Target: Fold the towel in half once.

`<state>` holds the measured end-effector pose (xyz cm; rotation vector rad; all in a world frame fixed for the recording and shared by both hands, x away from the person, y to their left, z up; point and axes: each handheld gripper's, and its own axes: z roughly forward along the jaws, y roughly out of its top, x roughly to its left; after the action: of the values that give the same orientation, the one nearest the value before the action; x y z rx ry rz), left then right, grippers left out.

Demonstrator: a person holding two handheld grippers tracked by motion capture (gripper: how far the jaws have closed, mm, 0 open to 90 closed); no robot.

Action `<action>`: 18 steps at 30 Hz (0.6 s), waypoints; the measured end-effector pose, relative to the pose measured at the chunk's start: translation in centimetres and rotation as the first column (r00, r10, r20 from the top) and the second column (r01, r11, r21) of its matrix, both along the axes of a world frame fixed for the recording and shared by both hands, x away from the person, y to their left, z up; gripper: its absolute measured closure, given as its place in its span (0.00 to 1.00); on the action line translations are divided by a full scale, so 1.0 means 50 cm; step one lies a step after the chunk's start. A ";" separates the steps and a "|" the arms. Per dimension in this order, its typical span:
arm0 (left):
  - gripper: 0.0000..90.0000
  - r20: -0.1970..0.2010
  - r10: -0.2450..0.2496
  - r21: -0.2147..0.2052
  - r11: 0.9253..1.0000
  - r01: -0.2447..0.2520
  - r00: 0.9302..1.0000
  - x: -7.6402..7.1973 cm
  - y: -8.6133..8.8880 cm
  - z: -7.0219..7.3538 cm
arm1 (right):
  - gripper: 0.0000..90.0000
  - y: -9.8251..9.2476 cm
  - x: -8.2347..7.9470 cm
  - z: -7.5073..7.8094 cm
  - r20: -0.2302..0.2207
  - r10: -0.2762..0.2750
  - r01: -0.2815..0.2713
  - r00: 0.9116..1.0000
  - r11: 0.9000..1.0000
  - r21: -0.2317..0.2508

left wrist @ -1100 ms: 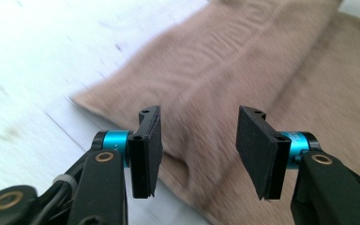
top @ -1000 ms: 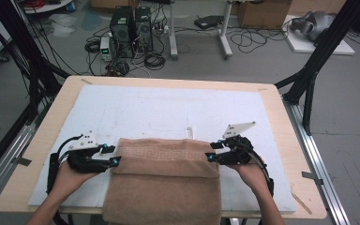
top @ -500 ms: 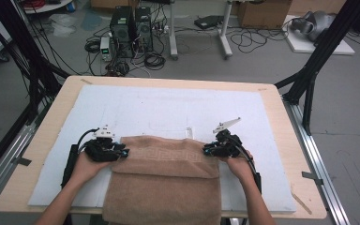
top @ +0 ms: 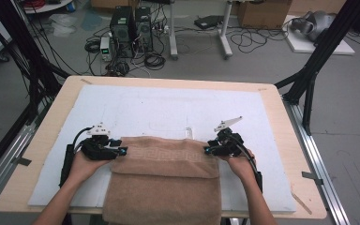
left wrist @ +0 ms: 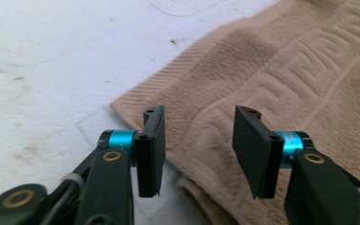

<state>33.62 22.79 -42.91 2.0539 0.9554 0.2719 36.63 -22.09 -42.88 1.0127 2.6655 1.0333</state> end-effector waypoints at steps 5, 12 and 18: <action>0.60 -0.002 0.057 -0.065 0.996 -0.057 0.998 0.014 0.017 0.011 | 0.66 0.000 0.005 -0.005 0.017 -0.009 0.009 1.000 1.000 -0.008; 0.60 -0.032 0.054 0.067 0.996 -0.052 0.998 0.035 -0.012 -0.015 | 0.79 0.008 0.004 -0.007 0.038 -0.014 0.015 0.999 0.999 -0.043; 0.74 -0.009 0.032 0.102 0.994 -0.031 0.999 0.036 -0.023 -0.022 | 0.94 0.010 0.008 -0.009 0.021 0.002 -0.001 1.000 0.999 -0.034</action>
<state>35.44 21.62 -44.00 2.1363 0.9998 0.3327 37.01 -21.61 -43.35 0.9889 2.6581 0.9903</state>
